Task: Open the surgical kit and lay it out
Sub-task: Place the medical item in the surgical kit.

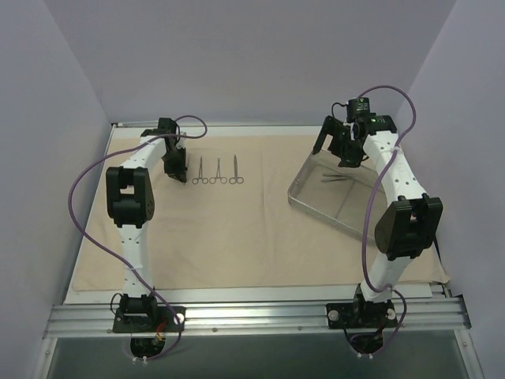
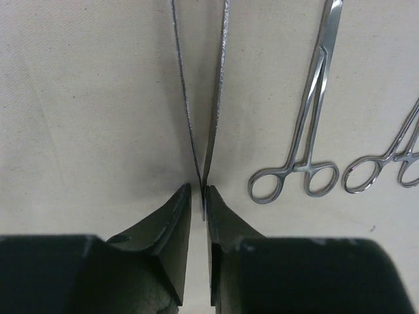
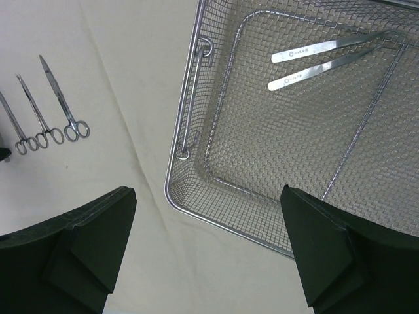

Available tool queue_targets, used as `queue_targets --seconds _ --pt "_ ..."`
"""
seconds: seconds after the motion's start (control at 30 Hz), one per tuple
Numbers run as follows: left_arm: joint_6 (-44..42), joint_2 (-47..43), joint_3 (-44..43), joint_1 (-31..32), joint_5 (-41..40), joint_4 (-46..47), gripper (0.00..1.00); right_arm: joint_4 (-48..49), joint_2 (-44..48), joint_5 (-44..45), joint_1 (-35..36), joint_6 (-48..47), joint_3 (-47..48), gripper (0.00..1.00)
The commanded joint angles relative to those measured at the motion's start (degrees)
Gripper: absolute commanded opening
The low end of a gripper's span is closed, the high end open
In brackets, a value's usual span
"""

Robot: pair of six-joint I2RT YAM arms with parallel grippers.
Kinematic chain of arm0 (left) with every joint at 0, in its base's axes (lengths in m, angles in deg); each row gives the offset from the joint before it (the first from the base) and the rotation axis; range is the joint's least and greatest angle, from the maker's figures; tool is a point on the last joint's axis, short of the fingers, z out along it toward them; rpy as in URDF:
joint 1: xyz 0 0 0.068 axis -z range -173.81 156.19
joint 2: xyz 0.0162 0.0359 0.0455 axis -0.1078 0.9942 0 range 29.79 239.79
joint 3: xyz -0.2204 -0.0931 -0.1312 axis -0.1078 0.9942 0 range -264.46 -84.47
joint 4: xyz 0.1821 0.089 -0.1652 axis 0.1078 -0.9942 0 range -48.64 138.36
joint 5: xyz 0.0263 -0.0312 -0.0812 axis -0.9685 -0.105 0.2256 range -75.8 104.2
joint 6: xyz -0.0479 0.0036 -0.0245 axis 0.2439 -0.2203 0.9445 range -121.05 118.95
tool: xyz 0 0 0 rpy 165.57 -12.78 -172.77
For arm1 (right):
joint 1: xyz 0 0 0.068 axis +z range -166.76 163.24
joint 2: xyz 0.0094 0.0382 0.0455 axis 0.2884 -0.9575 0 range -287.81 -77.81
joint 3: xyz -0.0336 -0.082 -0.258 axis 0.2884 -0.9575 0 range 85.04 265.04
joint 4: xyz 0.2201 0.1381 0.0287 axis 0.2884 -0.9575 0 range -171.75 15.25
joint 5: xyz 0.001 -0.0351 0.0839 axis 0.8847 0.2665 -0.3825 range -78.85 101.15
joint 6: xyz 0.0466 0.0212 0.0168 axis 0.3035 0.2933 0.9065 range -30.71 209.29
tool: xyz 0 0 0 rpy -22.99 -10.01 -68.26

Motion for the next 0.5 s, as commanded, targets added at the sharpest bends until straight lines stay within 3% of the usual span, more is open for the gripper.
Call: queue_targets --seconds 0.0,0.33,0.47 --pt "0.5 0.9 -2.6 -0.1 0.6 -2.5 0.25 -0.3 0.7 -0.1 -0.6 0.1 -0.9 1.00" --pt "1.0 -0.9 -1.7 -0.3 1.0 -3.1 0.35 3.1 -1.6 2.4 -2.3 5.3 -6.1 1.00" --pt "1.9 -4.0 -3.3 -0.4 1.5 -4.8 0.38 4.3 -5.2 7.2 -3.2 8.9 -6.2 0.91"
